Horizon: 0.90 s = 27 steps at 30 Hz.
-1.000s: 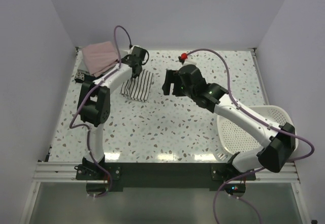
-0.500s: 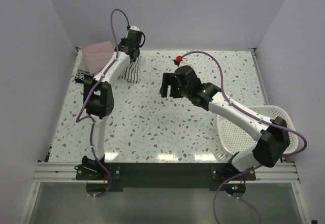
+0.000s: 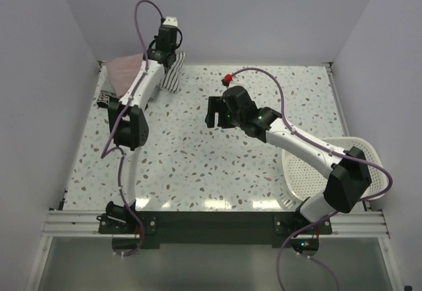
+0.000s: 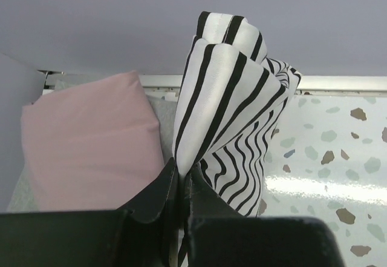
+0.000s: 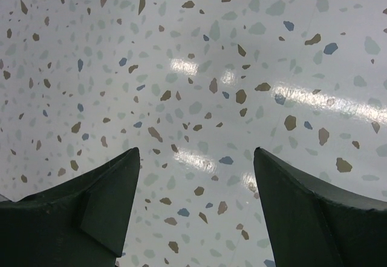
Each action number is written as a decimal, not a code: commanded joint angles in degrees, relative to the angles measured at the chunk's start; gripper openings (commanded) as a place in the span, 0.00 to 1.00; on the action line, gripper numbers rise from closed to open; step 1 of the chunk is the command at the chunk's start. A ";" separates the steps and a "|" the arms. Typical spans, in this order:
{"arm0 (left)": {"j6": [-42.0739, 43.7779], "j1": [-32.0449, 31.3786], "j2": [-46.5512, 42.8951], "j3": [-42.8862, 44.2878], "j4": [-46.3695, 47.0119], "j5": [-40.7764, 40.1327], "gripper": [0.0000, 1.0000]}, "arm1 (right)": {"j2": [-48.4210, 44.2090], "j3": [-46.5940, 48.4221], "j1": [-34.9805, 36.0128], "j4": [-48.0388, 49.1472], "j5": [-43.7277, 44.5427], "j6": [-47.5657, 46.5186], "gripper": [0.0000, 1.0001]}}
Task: Fold and stack the tank tops
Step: Neatly place the folded tank top to the corner
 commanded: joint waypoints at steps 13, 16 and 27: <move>-26.38 26.46 -8.97 -18.58 14.94 29.40 0.00 | 0.61 -0.14 -0.13 2.73 -1.41 -0.11 0.78; -28.15 29.55 -6.25 -19.12 13.37 31.09 0.00 | 0.69 -1.20 -0.13 3.16 -1.41 0.07 0.78; -29.11 29.90 -6.50 -22.11 14.16 32.06 0.38 | 1.84 -2.26 -0.13 3.08 -1.41 0.51 0.78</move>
